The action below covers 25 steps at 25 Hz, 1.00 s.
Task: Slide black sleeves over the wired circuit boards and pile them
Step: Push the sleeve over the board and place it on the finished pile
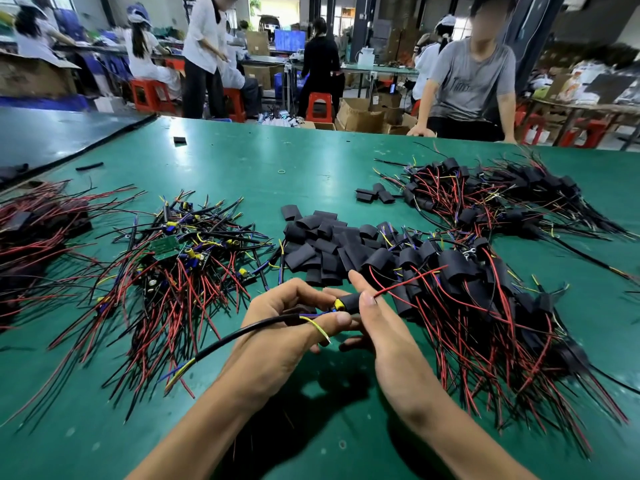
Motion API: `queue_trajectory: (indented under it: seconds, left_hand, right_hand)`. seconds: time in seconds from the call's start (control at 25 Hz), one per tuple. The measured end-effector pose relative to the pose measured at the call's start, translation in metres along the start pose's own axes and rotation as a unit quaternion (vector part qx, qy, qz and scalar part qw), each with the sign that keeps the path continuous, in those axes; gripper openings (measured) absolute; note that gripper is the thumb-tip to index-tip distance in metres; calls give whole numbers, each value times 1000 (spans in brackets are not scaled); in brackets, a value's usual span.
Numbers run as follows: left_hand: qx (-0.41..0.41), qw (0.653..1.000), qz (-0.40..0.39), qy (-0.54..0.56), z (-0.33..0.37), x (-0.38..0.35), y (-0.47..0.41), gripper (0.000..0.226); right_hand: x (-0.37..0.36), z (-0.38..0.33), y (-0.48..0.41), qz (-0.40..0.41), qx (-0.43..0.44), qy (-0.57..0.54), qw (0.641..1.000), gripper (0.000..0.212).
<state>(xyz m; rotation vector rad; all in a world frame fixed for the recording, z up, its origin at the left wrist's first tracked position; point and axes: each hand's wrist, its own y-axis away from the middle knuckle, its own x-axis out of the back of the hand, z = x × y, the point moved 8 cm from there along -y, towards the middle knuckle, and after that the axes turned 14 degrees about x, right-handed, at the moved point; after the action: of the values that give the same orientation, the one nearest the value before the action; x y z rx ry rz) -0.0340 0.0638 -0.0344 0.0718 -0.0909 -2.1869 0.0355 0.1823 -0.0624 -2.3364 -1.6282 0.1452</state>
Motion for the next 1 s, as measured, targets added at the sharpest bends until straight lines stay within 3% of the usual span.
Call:
queue_trajectory:
  seconds: [0.16,0.24,0.36,0.48,0.76,1.0]
  left_hand:
    - [5,999,-40,26,4,-3,2,19]
    - [1,999,-16,40,4,-1,3,15]
    - [35,995,23,86,-5,3,0,18]
    - [91,987,-8,133,-14,1,-4,25]
    - [43,996,-46,62,-8,-5,-1,22]
    - [83,985,-57,140,-12,-2,-5,20]
  right_hand:
    - [10,0,-3,40,-31,-81,995,43]
    - [11,1,-3,53,-42,-105,992,40]
    - [5,2,0,48,-41,-86,994,35]
    - [2,5,0,34,-34,-64,997,36]
    - [-2,1,1,11,-11,-30,999,47]
    - [-4,-5,-1,0,7,-31,999,43]
